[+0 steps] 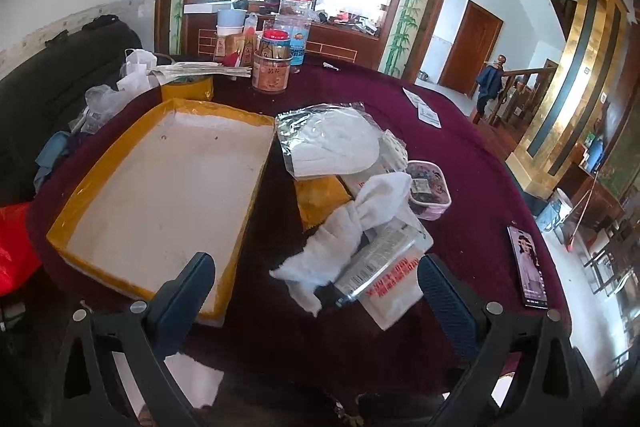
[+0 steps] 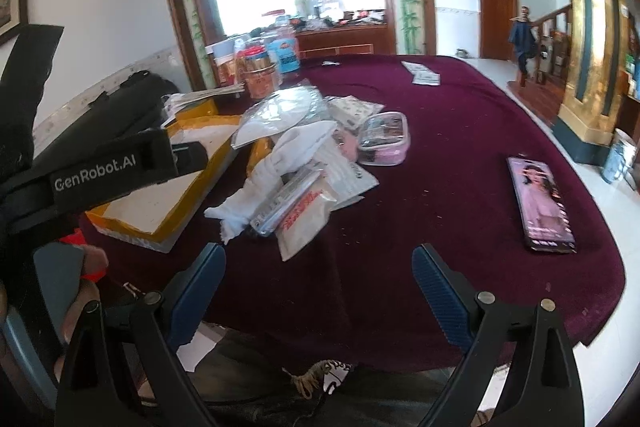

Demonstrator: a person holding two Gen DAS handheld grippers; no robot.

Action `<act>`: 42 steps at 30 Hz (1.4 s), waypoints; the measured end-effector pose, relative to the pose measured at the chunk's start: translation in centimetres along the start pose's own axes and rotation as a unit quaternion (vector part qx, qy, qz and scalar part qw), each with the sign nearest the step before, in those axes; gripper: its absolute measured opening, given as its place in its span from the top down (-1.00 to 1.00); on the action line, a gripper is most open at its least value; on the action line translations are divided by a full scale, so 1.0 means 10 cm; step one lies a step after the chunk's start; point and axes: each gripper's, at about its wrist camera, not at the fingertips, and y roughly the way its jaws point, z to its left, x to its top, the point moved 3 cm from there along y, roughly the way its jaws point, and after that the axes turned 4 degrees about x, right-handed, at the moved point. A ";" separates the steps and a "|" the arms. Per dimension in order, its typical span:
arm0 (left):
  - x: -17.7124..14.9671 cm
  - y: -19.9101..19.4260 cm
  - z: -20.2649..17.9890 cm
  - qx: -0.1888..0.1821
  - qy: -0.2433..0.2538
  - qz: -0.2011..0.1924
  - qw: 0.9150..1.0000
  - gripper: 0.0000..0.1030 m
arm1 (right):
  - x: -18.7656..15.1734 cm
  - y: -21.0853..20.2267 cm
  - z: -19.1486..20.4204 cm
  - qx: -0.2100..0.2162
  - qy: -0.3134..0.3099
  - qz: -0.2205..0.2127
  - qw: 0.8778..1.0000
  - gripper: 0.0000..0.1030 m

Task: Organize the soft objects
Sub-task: 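Move both tools toward the white towel and sachet pile, then grasp the white towel with the left gripper while the right grasps the red-printed sachet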

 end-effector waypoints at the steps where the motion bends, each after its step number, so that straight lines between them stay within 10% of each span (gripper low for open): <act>1: 0.01 0.02 0.02 0.001 0.000 0.000 1.000 -0.99 | 0.01 0.04 0.01 0.008 -0.003 0.001 1.000 -0.81; 24: 0.27 0.66 0.00 -0.052 0.035 0.038 0.997 -0.97 | 0.39 0.89 0.08 0.021 -0.056 0.038 0.997 -0.36; 40: 0.27 0.91 -0.05 -0.079 0.081 0.099 0.989 -0.48 | 0.21 1.02 -0.28 0.070 0.031 0.076 0.994 -0.33; 42: 0.25 0.98 -0.09 -0.082 0.087 0.115 0.986 -0.33 | 0.16 1.09 -0.26 0.081 0.035 0.091 0.992 -0.02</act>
